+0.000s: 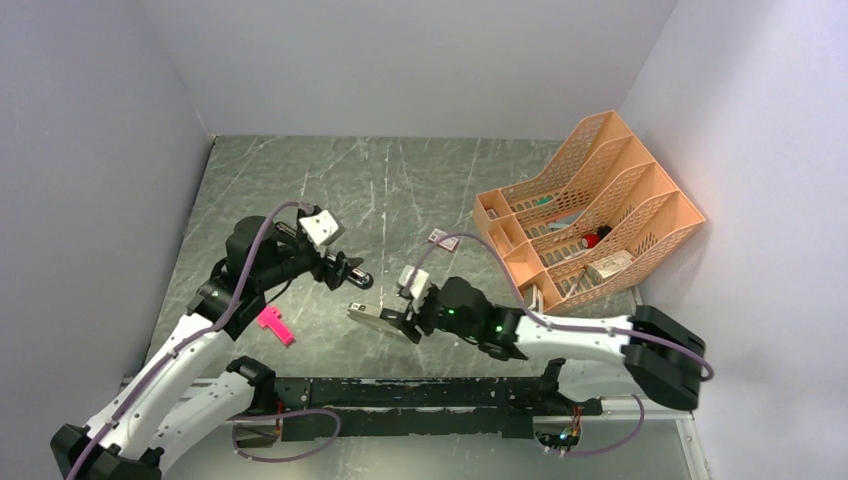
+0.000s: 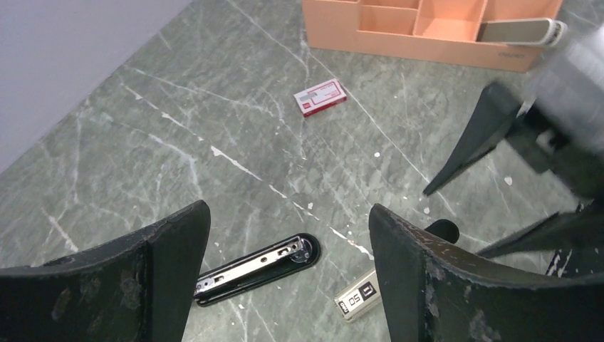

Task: Load the staples into the stapler
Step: Place the stapler at the center of the board, then open the stapler at the center of the board.

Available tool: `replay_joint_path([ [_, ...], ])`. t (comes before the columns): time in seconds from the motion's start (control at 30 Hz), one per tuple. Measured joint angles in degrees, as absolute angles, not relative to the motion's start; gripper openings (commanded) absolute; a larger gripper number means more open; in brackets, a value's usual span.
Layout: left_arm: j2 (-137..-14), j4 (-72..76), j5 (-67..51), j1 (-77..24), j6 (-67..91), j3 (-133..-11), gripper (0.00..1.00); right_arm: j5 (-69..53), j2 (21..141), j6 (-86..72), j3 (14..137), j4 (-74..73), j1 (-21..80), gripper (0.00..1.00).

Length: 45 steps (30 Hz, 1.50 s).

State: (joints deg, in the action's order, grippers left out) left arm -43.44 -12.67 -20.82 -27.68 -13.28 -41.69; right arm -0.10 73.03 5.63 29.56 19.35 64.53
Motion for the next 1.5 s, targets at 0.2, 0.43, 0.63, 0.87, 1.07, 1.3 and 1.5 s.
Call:
replay_joint_path([
  [0.2,-47.59,-13.13,-29.82,-27.94,-20.29,-41.65,0.79,5.85,56.90,-4.12,18.52,26.96,63.29,0.71],
  [0.43,-52.25,-14.90,-38.50,-30.79,-31.09,-41.67,0.78,10.55,45.39,-20.34,12.75,27.55,53.56,0.72],
  [0.63,-61.04,-23.05,-43.88,-39.00,-41.63,-43.81,0.77,8.91,44.29,-24.51,12.36,26.06,49.87,0.73],
  [0.87,-68.12,-24.97,-43.40,-42.83,-44.45,-44.86,0.76,7.38,44.69,-25.76,12.36,25.02,49.56,0.73],
  [1.07,-72.73,-23.64,-40.10,-45.23,-43.64,-44.84,0.72,7.03,44.75,-26.30,11.75,25.02,49.45,0.73],
  [1.3,-79.05,-22.09,-36.01,-47.13,-42.39,-45.69,0.69,7.11,44.71,-26.89,11.14,24.67,49.43,0.73],
  [1.5,-83.33,-22.06,-32.38,-48.25,-41.76,-46.63,0.64,7.38,44.03,-27.11,11.11,23.27,49.39,0.72],
])
